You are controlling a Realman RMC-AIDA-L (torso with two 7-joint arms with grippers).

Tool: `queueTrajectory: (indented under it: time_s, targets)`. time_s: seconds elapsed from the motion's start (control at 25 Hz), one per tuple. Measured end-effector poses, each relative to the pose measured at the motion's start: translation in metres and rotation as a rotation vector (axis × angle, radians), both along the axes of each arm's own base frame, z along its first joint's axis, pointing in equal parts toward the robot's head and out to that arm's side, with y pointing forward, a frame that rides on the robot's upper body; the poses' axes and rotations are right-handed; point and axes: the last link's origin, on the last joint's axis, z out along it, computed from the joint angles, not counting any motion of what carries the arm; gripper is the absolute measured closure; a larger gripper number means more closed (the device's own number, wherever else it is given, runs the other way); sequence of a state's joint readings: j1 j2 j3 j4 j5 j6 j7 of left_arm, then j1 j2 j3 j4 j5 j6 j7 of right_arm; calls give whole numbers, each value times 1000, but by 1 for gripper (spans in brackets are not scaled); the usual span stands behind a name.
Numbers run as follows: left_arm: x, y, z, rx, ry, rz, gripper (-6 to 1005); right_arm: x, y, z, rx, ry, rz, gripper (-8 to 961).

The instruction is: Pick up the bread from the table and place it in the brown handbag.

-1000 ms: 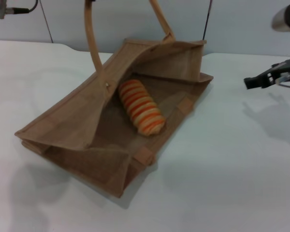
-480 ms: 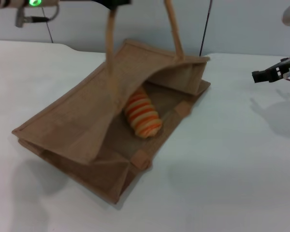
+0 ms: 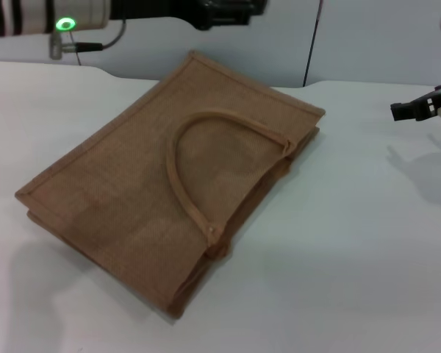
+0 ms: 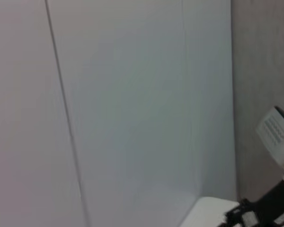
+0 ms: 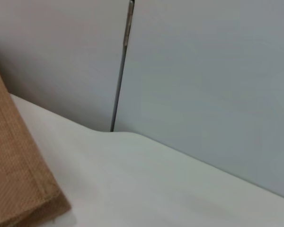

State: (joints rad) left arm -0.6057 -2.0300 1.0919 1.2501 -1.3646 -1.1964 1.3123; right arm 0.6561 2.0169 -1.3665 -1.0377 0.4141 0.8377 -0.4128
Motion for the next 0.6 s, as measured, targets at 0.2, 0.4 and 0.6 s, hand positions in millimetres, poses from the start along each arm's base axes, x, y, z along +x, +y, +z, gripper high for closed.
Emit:
queueTrajectory:
  time_s: [0.2, 0.4, 0.6]
  targets:
    - [-32, 5, 13, 151, -26, 86, 263, 10, -2, 0, 71, 22, 32, 80]
    - [-78, 5, 24, 344, -79, 190, 268, 10, -6, -1, 199, 70, 147, 79]
    - [-110, 0, 24, 436, -142, 223, 270, 7, -16, -4, 344, 107, 289, 79]
